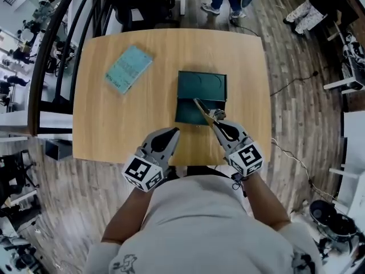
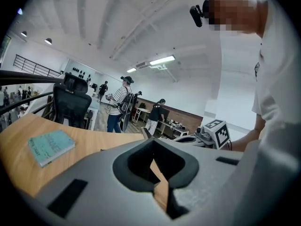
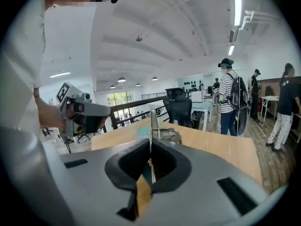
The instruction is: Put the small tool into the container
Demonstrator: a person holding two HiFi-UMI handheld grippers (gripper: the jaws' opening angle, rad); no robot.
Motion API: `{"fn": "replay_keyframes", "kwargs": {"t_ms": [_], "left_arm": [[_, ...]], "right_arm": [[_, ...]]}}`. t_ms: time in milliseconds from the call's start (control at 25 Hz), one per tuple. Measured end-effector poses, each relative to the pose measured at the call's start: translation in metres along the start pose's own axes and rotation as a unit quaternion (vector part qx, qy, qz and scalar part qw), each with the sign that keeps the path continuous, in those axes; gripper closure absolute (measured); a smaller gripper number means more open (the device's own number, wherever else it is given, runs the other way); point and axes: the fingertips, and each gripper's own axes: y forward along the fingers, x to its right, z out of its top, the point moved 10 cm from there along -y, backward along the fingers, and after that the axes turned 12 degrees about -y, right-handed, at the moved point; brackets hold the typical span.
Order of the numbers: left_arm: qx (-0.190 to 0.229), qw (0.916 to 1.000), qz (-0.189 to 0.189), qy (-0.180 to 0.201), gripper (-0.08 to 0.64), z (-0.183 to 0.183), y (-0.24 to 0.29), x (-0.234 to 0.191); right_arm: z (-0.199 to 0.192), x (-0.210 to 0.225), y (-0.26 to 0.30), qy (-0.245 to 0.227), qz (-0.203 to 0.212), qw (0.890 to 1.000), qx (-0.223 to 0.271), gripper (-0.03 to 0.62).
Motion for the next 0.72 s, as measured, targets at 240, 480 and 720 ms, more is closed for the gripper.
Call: {"fn": "replay_keyframes", "kwargs": {"t_ms": [240,480,720], "left_arm": [[-0.039,0.9988,0.028,0.006,0.554,-0.025,0.022,-0.010],[-0.059,0.9969,0.049,-0.019,0.554,-0.046,0.034,-0.027],[-0.074,0.9944,0.067,-0.037,0.554,-0.062,0.048,-0.035]], "right_arm": [[-0.044,0.017,0.034,-0.012,0.052,0.997,-0.060,0.581],[-0.081,0.030,0.070,-0.013,0.092,0.990,-0.103,0.581],[-0.116,0.034,0.097,-0.013,0.147,0.977,-0.153,0.580]]}}
